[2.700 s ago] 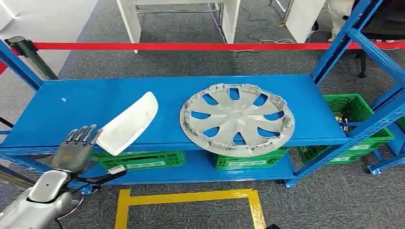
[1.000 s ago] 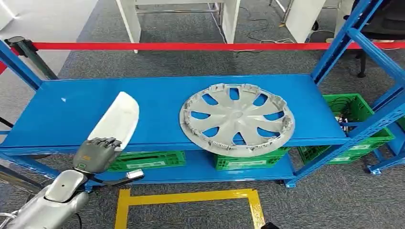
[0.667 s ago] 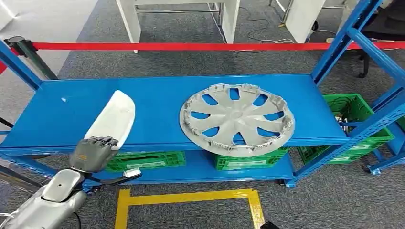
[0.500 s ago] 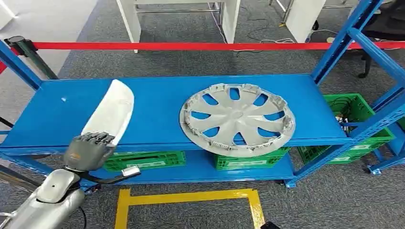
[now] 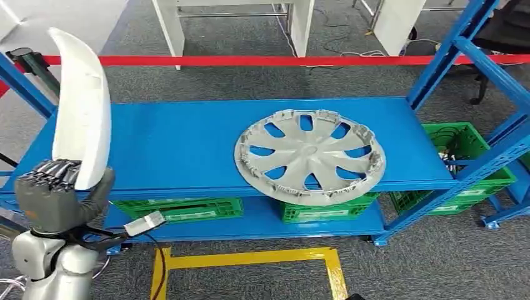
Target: Take the parts from the cabinet and place them on the table.
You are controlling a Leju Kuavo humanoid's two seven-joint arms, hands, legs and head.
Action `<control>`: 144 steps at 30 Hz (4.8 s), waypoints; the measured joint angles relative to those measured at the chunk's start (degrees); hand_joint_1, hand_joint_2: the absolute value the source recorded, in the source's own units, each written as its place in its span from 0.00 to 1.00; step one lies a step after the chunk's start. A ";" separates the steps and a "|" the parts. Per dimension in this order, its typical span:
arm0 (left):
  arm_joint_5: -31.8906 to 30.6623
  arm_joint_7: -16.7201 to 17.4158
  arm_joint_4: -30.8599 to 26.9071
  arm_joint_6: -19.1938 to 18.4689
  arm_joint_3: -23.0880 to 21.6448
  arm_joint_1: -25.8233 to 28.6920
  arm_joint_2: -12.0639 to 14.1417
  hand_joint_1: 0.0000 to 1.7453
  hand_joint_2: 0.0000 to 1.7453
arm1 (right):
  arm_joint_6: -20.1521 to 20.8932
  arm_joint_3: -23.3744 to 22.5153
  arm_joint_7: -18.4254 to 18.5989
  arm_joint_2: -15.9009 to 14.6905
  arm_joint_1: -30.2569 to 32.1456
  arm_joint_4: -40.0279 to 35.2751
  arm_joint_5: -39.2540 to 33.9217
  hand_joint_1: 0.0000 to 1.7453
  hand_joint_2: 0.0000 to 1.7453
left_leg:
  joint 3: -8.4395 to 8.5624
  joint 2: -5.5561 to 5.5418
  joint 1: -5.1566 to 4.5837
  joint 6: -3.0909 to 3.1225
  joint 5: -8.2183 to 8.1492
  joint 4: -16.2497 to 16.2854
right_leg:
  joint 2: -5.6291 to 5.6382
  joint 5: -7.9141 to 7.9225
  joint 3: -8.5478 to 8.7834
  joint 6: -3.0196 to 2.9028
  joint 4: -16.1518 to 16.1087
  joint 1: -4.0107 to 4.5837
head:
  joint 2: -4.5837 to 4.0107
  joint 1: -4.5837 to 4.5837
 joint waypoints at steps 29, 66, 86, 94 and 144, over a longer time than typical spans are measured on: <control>3.60 0.00 -6.21 -0.02 1.57 2.10 -1.11 1.00 1.00 | -0.52 -1.00 -0.42 0.63 0.32 0.04 0.24 0.00 1.00 | -0.01 0.00 -0.02 0.00 0.00 0.00 | 0.01 0.00 -0.02 0.00 0.00 -0.02 | 0.00 0.00; 3.45 9.18 -4.22 -0.02 1.22 8.11 2.43 1.00 1.00 | -0.70 -4.85 -0.81 2.84 0.49 0.33 1.12 0.00 1.00 | -4.26 -0.49 0.77 -2.29 -5.99 14.10 | 1.36 3.39 -6.37 -2.19 2.70 -0.19 | 0.00 -0.50; 0.66 8.22 -2.27 -0.02 -0.39 5.10 1.57 1.00 1.00 | -0.29 -6.01 -1.07 2.78 -0.13 0.39 0.02 0.00 1.00 | -4.81 -0.08 -0.50 0.48 4.50 0.33 | 2.46 -1.00 0.72 -1.11 0.18 1.05 | 0.00 0.31; 1.77 8.44 -1.90 -0.02 -0.48 4.89 1.53 1.00 1.00 | -0.22 -6.49 -0.88 2.86 -0.34 0.46 0.61 0.00 1.00 | -8.29 -0.21 0.85 -2.33 -8.20 16.08 | 1.42 3.95 -4.13 -2.97 0.03 0.66 | 0.00 -0.50; 11.56 3.80 -8.11 0.02 12.44 13.49 4.04 1.00 1.00 | -6.75 -6.47 0.33 9.22 -0.74 0.70 3.15 0.00 1.00 | -2.93 0.51 0.25 0.53 3.48 -1.63 | 1.95 0.72 -7.14 -0.25 14.32 1.13 | 0.00 -0.04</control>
